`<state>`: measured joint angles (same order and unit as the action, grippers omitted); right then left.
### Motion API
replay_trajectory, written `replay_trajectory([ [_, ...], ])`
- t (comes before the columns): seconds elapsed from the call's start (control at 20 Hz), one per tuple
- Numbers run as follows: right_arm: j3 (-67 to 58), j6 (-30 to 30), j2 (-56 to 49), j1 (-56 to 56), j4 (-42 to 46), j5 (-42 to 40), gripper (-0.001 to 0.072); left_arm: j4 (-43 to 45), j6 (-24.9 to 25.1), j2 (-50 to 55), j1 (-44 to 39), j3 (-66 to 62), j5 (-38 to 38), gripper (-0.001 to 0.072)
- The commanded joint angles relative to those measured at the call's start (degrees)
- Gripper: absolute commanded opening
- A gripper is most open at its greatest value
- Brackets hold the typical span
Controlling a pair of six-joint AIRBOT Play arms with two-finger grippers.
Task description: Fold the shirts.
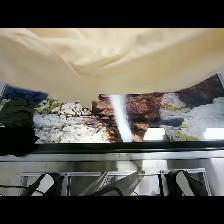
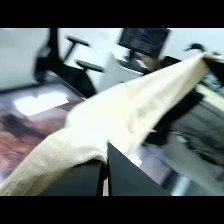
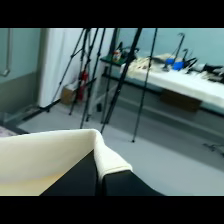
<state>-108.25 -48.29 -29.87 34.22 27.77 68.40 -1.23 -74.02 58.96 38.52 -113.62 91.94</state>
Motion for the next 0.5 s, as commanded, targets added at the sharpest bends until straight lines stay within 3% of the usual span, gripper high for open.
replay_trajectory([
  [0.0,-5.2,-1.0,1.0,-0.1,7.0,-1.2,0.0019,1.4,-1.4,-2.8,7.0,-5.9,-0.1,0.0013],
  [0.15,-2.1,2.5,-6.3,4.6,-6.2,3.0,0.0018,8.3,-2.8,1.4,2.1,-2.2,0.5,0.0013],
  [0.3,4.4,5.9,-17.7,6.2,-22.0,9.8,0.0019,24.7,-1.7,7.8,-14.0,6.5,0.2,0.0013],
  [0.45,12.9,5.9,-28.7,-3.2,-13.8,9.9,0.0019,38.6,-0.7,17.7,-26.7,13.9,-4.8,0.0013],
])
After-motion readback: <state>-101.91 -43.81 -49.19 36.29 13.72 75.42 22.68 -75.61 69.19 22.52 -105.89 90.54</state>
